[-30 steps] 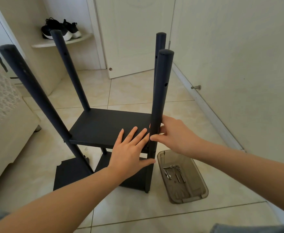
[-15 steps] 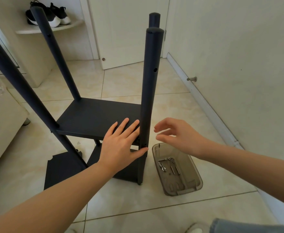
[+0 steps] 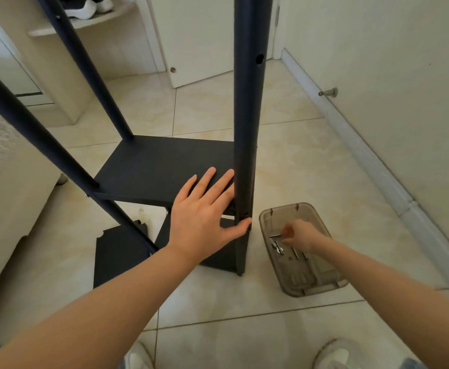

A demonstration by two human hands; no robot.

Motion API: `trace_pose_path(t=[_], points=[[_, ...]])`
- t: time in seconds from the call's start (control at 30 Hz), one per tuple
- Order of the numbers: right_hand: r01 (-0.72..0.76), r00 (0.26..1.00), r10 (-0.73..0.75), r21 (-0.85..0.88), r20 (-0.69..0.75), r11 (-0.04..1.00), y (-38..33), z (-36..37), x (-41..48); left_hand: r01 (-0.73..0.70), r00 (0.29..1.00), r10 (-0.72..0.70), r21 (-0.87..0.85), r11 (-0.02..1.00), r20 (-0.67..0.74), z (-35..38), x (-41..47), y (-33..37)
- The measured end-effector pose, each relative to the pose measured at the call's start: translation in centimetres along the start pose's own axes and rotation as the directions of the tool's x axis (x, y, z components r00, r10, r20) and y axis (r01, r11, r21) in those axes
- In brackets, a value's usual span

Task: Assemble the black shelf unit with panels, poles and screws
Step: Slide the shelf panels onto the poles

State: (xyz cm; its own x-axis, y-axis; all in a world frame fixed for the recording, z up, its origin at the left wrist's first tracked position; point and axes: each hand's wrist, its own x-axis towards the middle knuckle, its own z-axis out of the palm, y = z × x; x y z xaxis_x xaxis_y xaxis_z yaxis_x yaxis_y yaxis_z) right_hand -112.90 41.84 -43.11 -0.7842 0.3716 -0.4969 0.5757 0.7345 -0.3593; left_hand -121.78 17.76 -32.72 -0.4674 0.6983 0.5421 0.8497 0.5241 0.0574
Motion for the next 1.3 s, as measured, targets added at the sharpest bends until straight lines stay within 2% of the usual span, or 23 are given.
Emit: trace_pose_path(t=[0.17,0.4,0.53,0.83,1.1,1.3], points=[[-0.029,0.999,0.03,-0.031,0.041,0.999,2.6,4.8,2.5,-0.002,1.0,0.002,0.022,1.0,-0.009,0.1,0.0,-0.2],[-0.036,0.998,0.041,-0.118,0.038,0.992,5.7,6.3,4.4,0.016,1.0,-0.015,0.023,1.0,-0.025,0.2,-0.2,0.1],[-0.001,0.999,0.006,-0.099,0.046,0.995,5.9,7.5,4.4,0.024,0.999,-0.024,0.026,0.999,-0.028,0.1,-0.3,0.3],[-0.019,1.0,0.017,-0.132,-0.013,0.991,5.6,9.8,4.2,0.039,0.999,-0.038,0.006,0.999,-0.028,0.1,-0.4,0.5],[-0.016,1.0,0.017,-0.201,0.003,0.98,4.8,8.5,4.2,0.025,0.998,-0.024,0.015,1.0,-0.057,0.7,-0.4,0.3],[0.033,0.999,-0.023,-0.305,0.036,0.952,1.4,4.2,3.3,0.023,0.999,-0.024,-0.01,1.0,-0.029,0.6,-0.6,0.2]])
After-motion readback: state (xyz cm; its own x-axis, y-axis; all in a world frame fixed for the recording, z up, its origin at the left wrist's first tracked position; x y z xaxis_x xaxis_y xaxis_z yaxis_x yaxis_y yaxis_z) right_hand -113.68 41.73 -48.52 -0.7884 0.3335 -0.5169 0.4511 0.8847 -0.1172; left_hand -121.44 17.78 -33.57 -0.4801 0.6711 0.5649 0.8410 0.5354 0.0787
